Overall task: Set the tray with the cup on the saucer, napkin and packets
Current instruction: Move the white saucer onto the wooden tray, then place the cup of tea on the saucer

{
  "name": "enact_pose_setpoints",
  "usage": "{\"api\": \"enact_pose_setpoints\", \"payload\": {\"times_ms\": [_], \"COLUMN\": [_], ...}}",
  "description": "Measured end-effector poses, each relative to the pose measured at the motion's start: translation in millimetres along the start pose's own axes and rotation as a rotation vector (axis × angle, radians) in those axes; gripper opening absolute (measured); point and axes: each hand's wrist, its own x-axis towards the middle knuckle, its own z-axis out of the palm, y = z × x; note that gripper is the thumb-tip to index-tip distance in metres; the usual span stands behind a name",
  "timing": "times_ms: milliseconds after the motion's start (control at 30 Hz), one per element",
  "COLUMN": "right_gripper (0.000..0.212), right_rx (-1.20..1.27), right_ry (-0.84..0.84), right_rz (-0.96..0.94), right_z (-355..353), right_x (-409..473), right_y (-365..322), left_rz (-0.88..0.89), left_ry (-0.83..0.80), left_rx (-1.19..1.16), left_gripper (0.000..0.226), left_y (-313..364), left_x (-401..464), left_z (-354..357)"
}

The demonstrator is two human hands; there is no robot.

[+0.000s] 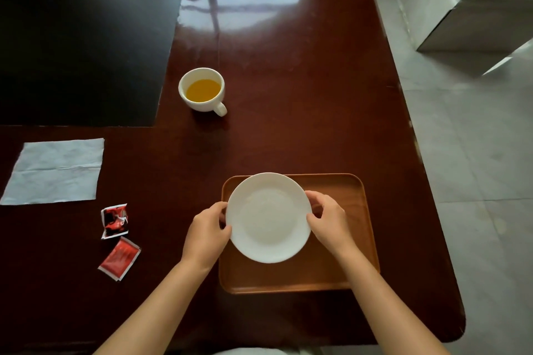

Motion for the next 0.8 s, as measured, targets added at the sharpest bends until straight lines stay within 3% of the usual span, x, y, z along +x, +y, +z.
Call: {"api": "enact_pose_setpoints", "payload": {"times_ms": [333,533,667,800], "right_gripper": [0.031,0.026,0.027,0.041], "right_rx": [-0.167,-0.12,-0.108,-0.108], "right_ry": [0.014,-0.085,-0.112,-0.097], "right_rz": [-0.073,-0.158,-0.196,-0.213], "right_z": [-15,-1,18,39], "right_x": [21,61,95,131], "right_y": [-18,-65,-104,-135], "left_rz": [-0.013,-0.137,-0.085,-0.035], "left_ry": [0.09,0.137,0.118,0.109], "left_rx": [0.156,-0.156,-0.18,-0.152], "left_gripper": [0.038,0.037,0.044,0.054], "left_y": [7,4,1,-2], "left_x": [9,43,76,120], "left_z": [-11,-50,-88,-120]}}
